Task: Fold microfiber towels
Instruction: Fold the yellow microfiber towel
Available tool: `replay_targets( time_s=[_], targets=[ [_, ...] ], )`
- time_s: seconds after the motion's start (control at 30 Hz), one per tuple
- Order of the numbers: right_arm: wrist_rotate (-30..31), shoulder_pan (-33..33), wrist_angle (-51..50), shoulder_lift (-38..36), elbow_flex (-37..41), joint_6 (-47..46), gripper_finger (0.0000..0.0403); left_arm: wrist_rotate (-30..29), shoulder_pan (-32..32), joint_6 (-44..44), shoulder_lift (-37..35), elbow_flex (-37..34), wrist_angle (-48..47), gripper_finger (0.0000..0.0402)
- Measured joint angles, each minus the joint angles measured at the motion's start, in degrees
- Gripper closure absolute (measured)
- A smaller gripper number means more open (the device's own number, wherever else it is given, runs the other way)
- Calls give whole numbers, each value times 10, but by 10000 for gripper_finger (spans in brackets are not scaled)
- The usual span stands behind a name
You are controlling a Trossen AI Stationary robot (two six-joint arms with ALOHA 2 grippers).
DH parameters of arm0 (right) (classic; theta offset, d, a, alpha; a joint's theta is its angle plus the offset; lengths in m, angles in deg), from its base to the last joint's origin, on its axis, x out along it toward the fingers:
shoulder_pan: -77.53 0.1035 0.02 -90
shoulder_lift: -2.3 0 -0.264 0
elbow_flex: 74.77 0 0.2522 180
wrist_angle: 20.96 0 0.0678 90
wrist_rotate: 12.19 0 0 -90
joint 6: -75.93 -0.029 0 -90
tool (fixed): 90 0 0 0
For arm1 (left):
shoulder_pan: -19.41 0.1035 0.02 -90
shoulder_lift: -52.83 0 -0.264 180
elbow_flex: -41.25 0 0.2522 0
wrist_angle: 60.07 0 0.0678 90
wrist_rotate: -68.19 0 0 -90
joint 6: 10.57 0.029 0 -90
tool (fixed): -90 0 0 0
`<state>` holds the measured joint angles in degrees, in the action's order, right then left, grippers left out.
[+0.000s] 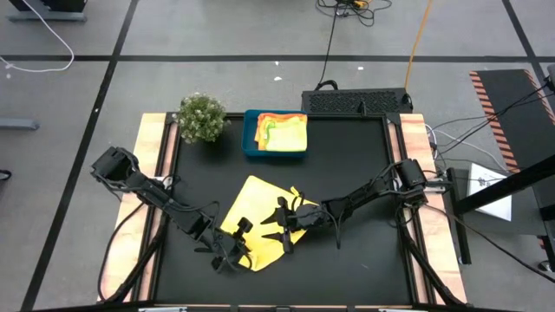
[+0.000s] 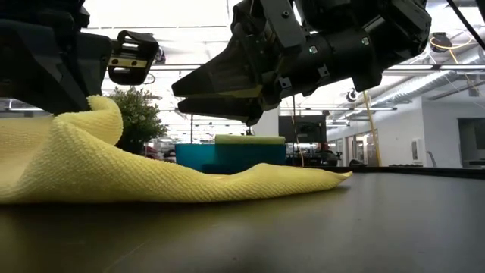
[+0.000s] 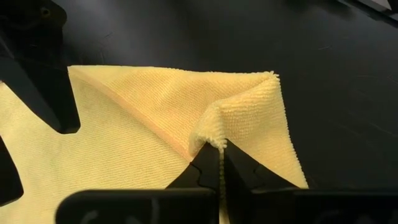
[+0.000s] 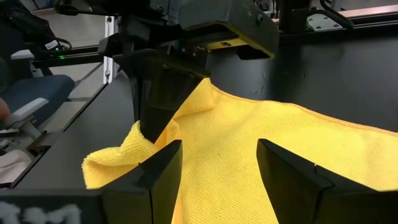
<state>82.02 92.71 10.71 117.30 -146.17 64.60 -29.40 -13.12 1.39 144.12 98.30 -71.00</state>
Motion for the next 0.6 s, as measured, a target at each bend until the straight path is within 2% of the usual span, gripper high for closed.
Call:
replay_targets(
  time_s=[0.2, 0.4, 0.6],
  targets=[
    [0, 3, 0, 0, 0, 0, 204, 0, 0, -1, 0, 0, 0, 385],
    [1, 3, 0, 0, 0, -4, 204, 0, 0, -2, 0, 0, -7, 397],
    [1, 6, 0, 0, 0, -13, 204, 0, 0, 9, 0, 0, -5, 383]
  ],
)
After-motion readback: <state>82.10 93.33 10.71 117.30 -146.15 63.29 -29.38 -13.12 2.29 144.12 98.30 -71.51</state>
